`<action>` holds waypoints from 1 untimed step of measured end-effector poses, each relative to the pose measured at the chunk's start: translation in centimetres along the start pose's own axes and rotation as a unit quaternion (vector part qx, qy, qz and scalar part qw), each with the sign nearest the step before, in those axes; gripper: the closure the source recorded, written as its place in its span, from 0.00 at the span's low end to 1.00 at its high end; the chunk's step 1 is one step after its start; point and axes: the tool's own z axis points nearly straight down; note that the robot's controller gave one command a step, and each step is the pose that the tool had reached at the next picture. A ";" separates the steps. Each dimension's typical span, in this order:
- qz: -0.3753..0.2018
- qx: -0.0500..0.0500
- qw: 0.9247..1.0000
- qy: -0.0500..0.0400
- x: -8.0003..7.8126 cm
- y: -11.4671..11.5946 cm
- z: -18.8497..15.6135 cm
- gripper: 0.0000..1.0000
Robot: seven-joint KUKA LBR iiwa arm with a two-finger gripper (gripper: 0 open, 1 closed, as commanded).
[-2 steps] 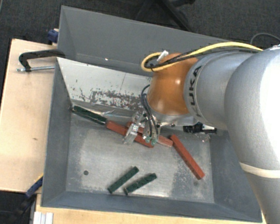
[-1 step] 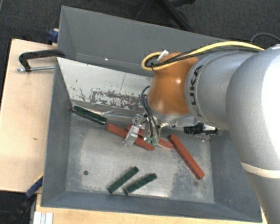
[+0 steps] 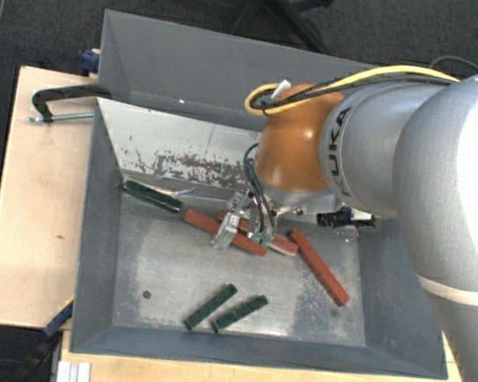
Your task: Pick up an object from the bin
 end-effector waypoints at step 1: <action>0.000 0.000 1.000 -0.001 -0.1 0.0 -1.2 1.00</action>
Offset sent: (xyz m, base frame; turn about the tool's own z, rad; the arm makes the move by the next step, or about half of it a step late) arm 0.0000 0.0001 0.0396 0.0000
